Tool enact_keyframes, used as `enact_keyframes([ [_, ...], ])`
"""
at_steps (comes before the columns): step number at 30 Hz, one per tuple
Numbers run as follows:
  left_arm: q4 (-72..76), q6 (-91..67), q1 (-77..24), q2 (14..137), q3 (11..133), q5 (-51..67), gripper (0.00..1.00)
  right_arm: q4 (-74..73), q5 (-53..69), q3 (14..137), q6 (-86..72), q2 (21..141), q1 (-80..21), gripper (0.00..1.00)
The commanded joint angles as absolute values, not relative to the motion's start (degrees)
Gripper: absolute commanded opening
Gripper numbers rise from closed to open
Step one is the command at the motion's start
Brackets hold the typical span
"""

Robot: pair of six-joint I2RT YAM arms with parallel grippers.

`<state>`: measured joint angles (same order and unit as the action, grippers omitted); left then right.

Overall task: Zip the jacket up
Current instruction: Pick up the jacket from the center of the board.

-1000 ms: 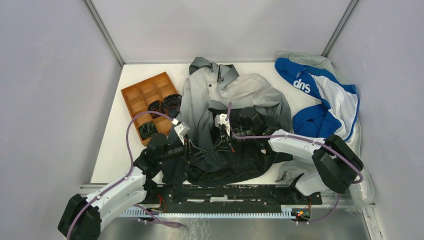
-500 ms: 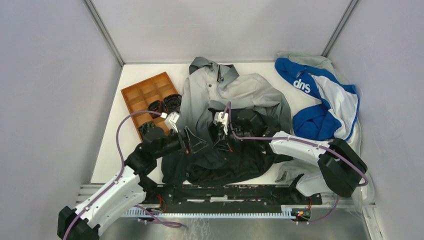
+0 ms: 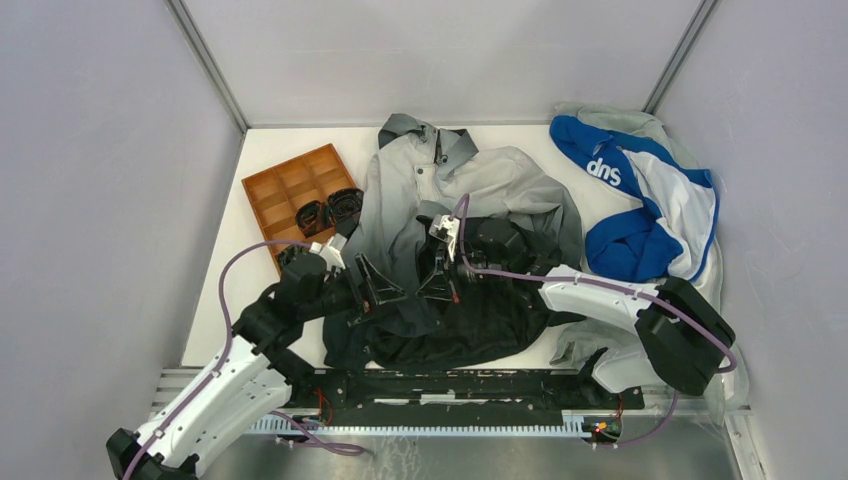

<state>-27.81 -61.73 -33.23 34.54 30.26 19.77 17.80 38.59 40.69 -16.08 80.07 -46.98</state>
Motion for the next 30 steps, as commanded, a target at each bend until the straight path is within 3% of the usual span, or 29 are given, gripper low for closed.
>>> enact_keyframes([
  [1, -29.3, -63.9, -33.3, 34.3, 31.5, 24.4, 0.93, 25.4, 39.6, 40.1, -23.3, 80.3, -47.6, 0.0],
  [12, -29.0, -58.6, -33.4, 41.3, 32.1, 28.4, 0.89, 28.8, 37.7, 41.6, -29.5, 83.7, -47.7, 0.0],
  [18, -26.0, -57.6, -33.4, 45.3, 31.1, 30.8, 0.82, 28.4, 36.6, 42.7, -30.1, 84.7, -47.7, 0.0],
  [25, -24.6, -56.1, -33.4, 49.3, 31.3, 33.0, 0.82, 28.7, 36.3, 44.6, -30.9, 86.1, -47.6, 0.0],
  [27, -24.5, -55.9, -33.4, 49.8, 31.4, 32.9, 0.77, 28.8, 36.5, 44.9, -31.1, 86.4, -47.6, 0.0],
  [30, -24.1, -55.6, -33.4, 50.4, 31.0, 32.9, 0.56, 29.4, 37.0, 44.9, -31.5, 86.4, -47.7, 0.0],
])
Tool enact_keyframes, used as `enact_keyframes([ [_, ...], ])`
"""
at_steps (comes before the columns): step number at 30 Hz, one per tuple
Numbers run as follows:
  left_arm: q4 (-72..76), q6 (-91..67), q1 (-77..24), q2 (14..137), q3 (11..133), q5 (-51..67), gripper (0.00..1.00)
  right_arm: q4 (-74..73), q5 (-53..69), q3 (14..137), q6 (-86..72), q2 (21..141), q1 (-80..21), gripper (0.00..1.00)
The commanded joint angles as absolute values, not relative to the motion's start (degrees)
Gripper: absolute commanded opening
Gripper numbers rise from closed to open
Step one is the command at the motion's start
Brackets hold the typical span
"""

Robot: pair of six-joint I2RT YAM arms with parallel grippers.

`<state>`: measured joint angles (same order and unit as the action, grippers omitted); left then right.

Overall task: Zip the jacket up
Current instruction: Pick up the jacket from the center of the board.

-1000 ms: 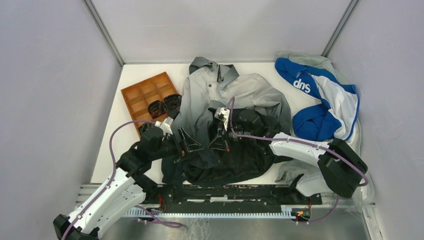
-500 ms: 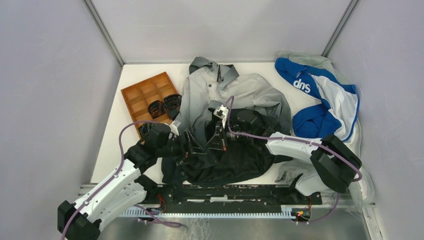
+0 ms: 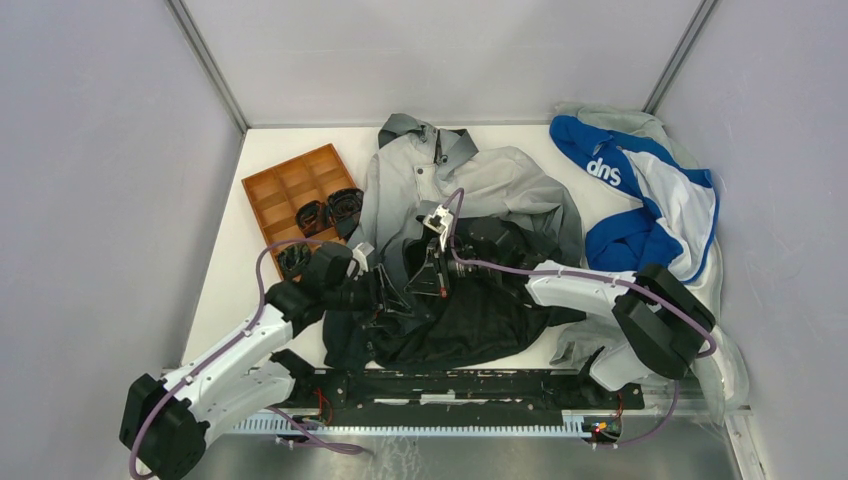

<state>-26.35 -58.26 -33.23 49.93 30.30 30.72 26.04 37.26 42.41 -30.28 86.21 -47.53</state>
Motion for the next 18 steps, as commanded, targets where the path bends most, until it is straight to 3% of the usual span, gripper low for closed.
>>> enact_keyframes([
  [1, -23.9, -55.4, -33.4, 50.7, 30.9, 32.9, 0.49, 29.5, 37.3, 44.9, -31.5, 86.4, -47.5, 0.0],
  [5, -21.0, -52.5, -33.3, 51.1, 30.0, 33.2, 0.25, 29.3, 39.9, 44.8, -30.1, 85.4, -45.9, 0.02],
  [7, -18.6, -47.3, -33.3, 51.0, 29.5, 34.1, 0.14, 28.4, 42.2, 44.7, -27.7, 84.6, -44.0, 0.1],
  [12, -5.6, -39.1, -33.4, 46.7, 26.5, 35.2, 0.03, 26.4, 51.3, 43.1, -19.3, 81.3, -38.9, 0.38],
  [15, -1.4, -31.7, -33.3, 44.7, 25.0, 35.4, 0.02, 26.0, 55.5, 41.1, -16.9, 78.9, -36.9, 0.53],
  [18, 2.9, -25.9, -33.4, 43.8, 23.5, 36.9, 0.02, 26.6, 57.1, 38.2, -16.8, 76.6, -36.2, 0.61],
])
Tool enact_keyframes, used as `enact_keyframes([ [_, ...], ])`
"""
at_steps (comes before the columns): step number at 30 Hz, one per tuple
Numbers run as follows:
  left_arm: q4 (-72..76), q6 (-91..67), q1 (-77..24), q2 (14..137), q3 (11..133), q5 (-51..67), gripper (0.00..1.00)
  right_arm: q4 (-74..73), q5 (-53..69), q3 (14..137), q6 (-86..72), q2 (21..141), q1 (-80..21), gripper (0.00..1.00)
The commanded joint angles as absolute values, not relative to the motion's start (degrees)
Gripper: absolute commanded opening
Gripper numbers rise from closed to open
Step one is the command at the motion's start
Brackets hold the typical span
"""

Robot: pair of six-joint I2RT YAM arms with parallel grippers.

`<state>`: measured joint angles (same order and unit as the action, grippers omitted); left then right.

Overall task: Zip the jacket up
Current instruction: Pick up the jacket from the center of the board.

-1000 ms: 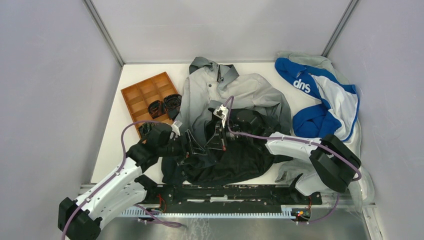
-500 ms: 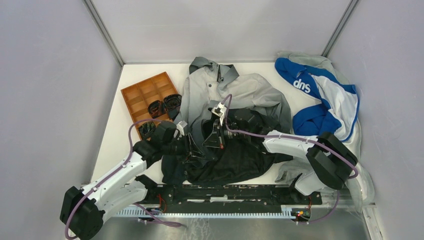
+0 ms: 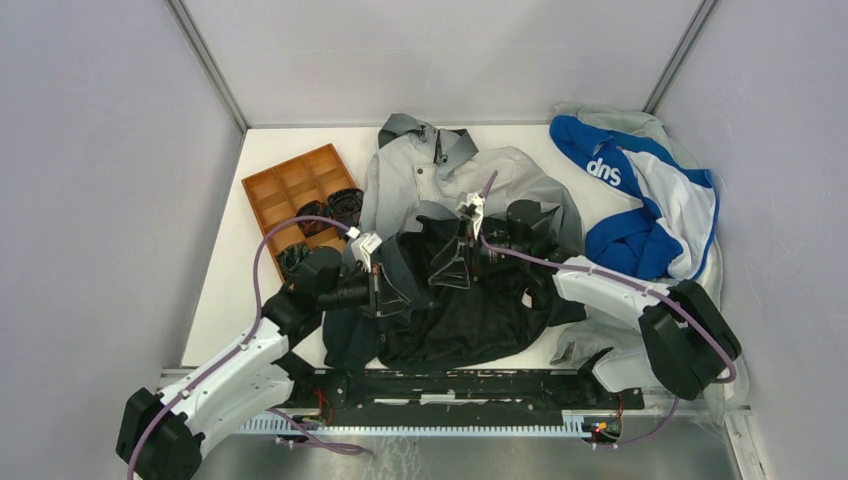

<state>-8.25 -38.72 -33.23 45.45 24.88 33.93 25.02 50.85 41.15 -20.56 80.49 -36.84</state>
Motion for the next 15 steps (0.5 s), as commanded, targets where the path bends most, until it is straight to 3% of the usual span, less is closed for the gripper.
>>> enact_keyframes([
  [1, 3.8, -24.4, -33.3, 43.3, 23.2, 37.5, 0.02, 26.9, 57.4, 37.2, -17.3, 76.2, -36.0, 0.62],
  [6, 7.9, -18.0, -33.3, 41.4, 22.1, 39.6, 0.02, 31.7, 54.8, 33.3, -25.8, 75.5, -35.6, 0.67],
  [11, 8.0, -16.9, -33.3, 40.4, 21.0, 40.3, 0.02, 36.2, 50.6, 31.5, -39.5, 76.7, -35.4, 0.85],
  [15, 10.2, -18.2, -33.3, 39.2, 19.7, 40.2, 0.02, 39.2, 50.4, 31.5, -46.2, 78.9, -35.5, 0.86],
])
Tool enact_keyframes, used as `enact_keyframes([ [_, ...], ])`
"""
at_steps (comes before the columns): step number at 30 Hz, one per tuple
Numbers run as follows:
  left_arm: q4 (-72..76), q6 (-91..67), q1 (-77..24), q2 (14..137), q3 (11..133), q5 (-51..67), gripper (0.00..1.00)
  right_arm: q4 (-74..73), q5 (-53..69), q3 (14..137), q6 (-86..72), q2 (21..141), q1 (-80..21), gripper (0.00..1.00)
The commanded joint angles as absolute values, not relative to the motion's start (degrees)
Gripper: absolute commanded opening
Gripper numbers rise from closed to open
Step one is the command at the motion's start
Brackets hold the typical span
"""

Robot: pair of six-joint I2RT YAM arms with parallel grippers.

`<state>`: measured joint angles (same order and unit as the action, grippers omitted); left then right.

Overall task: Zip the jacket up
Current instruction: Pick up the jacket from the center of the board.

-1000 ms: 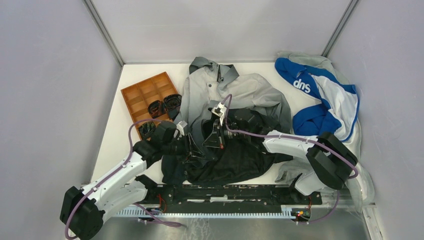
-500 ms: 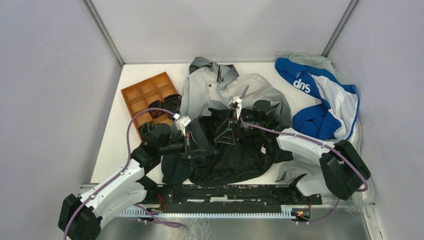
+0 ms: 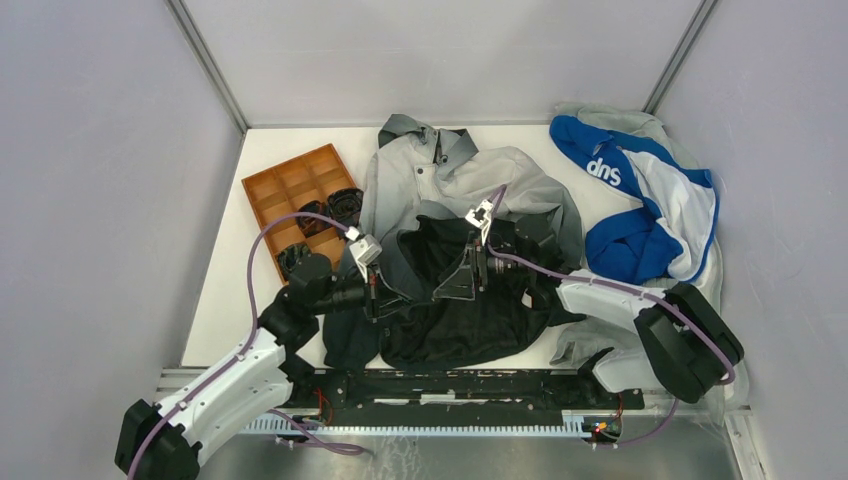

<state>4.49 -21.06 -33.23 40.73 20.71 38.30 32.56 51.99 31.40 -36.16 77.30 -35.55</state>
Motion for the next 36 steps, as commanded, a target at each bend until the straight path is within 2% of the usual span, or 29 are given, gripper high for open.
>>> enact_keyframes([
  [1, 10.7, -18.3, -33.3, 39.0, 19.5, 40.2, 0.02, 39.3, 50.4, 31.7, -47.2, 79.3, -35.6, 0.85],
  [6, 12.2, -19.0, -33.3, 38.9, 19.0, 40.1, 0.02, 38.7, 50.7, 32.9, -47.5, 81.3, -37.3, 0.76],
  [9, 13.2, -19.2, -33.3, 39.1, 18.9, 40.2, 0.02, 38.5, 50.9, 33.6, -47.5, 82.4, -37.7, 0.68],
  [16, 13.3, -19.6, -33.3, 39.0, 18.7, 40.4, 0.02, 42.5, 52.4, 34.2, -48.8, 82.7, -38.1, 0.31],
  [19, 12.7, -20.0, -33.3, 38.9, 18.6, 39.5, 0.02, 45.4, 53.1, 33.8, -49.8, 82.2, -38.1, 0.11],
  [22, 10.0, -20.7, -33.3, 38.9, 19.3, 36.4, 0.04, 46.7, 53.6, 33.8, -49.9, 81.4, -37.8, 0.0],
  [25, 2.9, -23.5, -33.3, 38.5, 21.6, 27.8, 0.2, 48.1, 53.8, 33.3, -50.1, 80.1, -37.3, 0.0],
  [27, -3.8, -28.3, -33.4, 38.1, 23.6, 19.9, 0.38, 48.7, 53.8, 32.4, -50.1, 78.7, -37.0, 0.0],
  [29, -11.7, -34.4, -33.4, 37.8, 27.1, 12.1, 0.61, 48.9, 53.7, 31.5, -49.3, 77.1, -37.0, 0.0],
  [31, -18.8, -39.8, -33.3, 37.6, 30.5, 7.8, 0.75, 49.8, 53.5, 30.4, -48.9, 75.3, -37.0, 0.0],
  [36, -26.9, -48.2, -33.3, 36.5, 36.8, 11.0, 0.8, 55.1, 53.0, 27.8, -50.5, 72.7, -37.0, 0.0],
])
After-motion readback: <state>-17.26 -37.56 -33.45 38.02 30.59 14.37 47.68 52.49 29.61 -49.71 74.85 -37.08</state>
